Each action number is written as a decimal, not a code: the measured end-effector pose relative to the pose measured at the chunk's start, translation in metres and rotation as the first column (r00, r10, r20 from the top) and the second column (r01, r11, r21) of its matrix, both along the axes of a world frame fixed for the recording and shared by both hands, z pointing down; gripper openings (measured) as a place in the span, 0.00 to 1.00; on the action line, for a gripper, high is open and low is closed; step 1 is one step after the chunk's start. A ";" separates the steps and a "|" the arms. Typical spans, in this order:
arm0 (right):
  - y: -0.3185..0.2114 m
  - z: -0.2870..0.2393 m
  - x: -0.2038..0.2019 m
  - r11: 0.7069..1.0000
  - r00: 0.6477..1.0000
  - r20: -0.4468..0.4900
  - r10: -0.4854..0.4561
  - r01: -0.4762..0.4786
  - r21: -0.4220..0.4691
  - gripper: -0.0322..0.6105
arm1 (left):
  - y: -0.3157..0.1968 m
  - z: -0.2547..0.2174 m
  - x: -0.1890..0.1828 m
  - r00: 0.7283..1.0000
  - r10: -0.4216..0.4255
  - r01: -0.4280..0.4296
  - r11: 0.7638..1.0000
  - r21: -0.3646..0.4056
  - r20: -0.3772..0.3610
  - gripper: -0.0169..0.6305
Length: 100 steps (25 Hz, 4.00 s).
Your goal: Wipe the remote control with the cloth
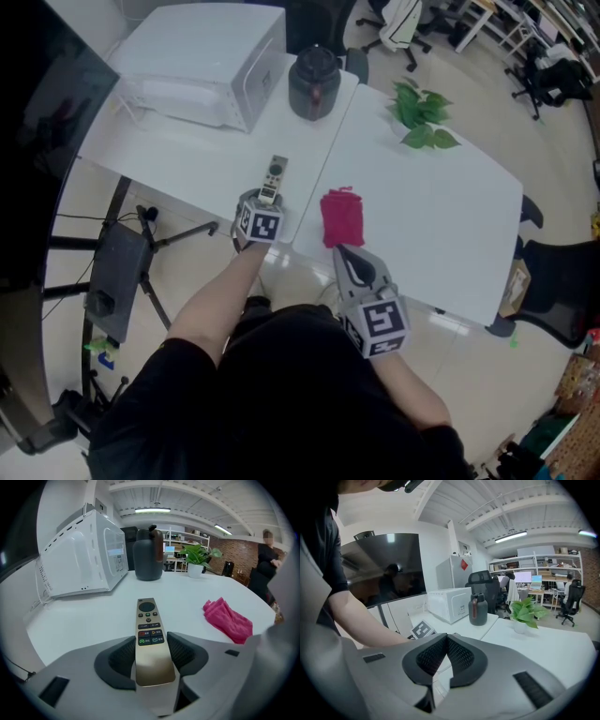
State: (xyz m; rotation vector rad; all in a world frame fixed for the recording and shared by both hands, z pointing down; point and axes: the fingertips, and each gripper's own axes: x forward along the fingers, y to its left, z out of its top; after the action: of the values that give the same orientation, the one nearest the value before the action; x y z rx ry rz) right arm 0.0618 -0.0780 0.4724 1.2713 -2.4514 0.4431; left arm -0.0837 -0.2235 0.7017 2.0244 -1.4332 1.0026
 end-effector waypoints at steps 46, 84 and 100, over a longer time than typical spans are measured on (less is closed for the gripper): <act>-0.073 0.128 0.042 0.986 0.976 -0.207 0.063 -0.093 -0.140 0.35 | 0.115 -0.293 0.046 0.914 0.360 -0.220 0.826 0.519 -0.186 0.35; -0.083 0.124 0.055 0.974 0.986 -0.150 0.080 -0.109 -0.197 0.19 | 0.106 -0.293 0.047 0.913 0.328 -0.171 0.849 0.501 -0.244 0.35; -0.023 -0.121 -0.069 0.899 0.923 -0.267 -0.277 0.347 0.268 0.19 | 0.082 -0.286 0.052 0.923 0.364 -0.365 0.722 0.588 0.126 0.35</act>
State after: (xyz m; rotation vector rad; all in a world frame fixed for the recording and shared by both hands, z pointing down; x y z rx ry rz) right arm -0.0072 -0.1008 0.3512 0.9383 -2.5296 -0.1725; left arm -0.0318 -0.1416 0.4154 2.8648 -1.5183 0.7323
